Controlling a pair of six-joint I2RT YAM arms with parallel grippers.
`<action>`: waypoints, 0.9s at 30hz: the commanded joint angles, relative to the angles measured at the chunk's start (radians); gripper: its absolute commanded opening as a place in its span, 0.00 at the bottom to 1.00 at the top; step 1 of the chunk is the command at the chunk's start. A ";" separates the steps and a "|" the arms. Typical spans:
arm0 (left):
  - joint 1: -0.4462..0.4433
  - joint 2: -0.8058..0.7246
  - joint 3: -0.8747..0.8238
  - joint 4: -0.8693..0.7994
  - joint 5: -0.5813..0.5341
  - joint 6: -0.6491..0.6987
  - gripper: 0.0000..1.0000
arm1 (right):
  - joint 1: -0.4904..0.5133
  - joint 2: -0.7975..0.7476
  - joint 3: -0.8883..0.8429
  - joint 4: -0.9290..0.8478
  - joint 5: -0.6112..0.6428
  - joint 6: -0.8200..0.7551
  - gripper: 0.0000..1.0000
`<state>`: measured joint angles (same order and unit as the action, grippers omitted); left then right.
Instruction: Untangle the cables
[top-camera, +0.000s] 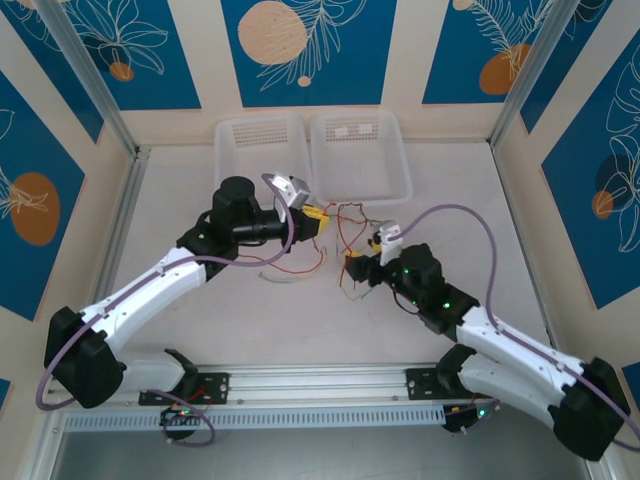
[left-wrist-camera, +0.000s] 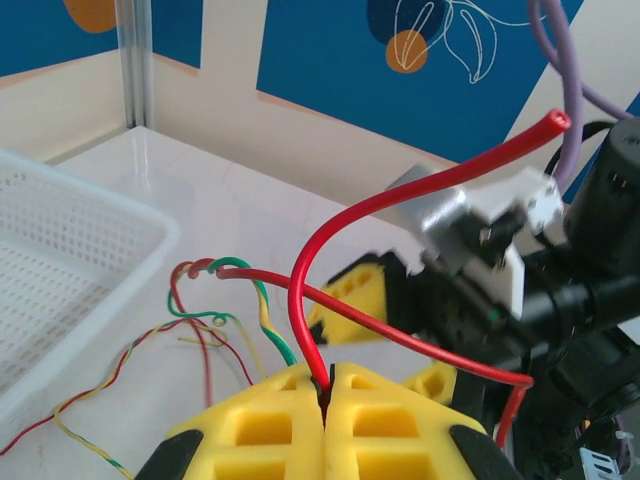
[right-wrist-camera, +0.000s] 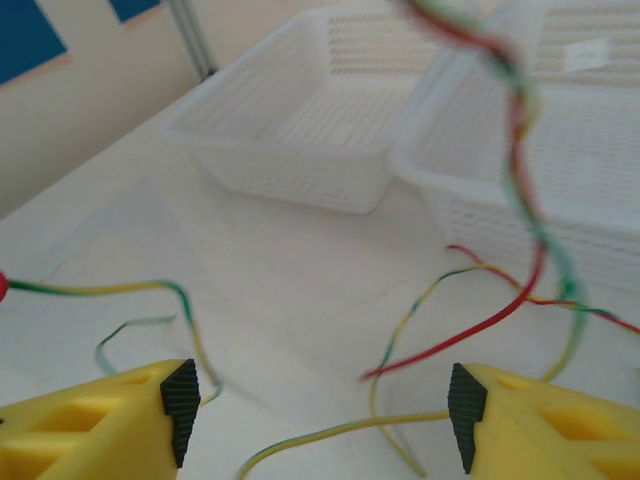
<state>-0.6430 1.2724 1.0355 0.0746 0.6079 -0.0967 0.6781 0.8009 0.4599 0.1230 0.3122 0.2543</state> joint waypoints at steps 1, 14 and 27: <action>0.000 -0.033 -0.024 0.054 -0.006 0.023 0.00 | -0.057 -0.120 -0.009 -0.135 0.027 0.015 0.69; -0.002 -0.030 -0.013 0.032 0.125 0.111 0.00 | -0.146 0.052 0.519 -0.424 -0.431 -0.152 0.65; -0.006 -0.051 -0.034 0.031 0.136 0.116 0.00 | -0.275 0.547 0.937 -0.721 -1.051 -0.352 0.64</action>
<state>-0.6441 1.2541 1.0012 0.0887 0.7143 -0.0143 0.3889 1.2980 1.3216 -0.4236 -0.5224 0.0319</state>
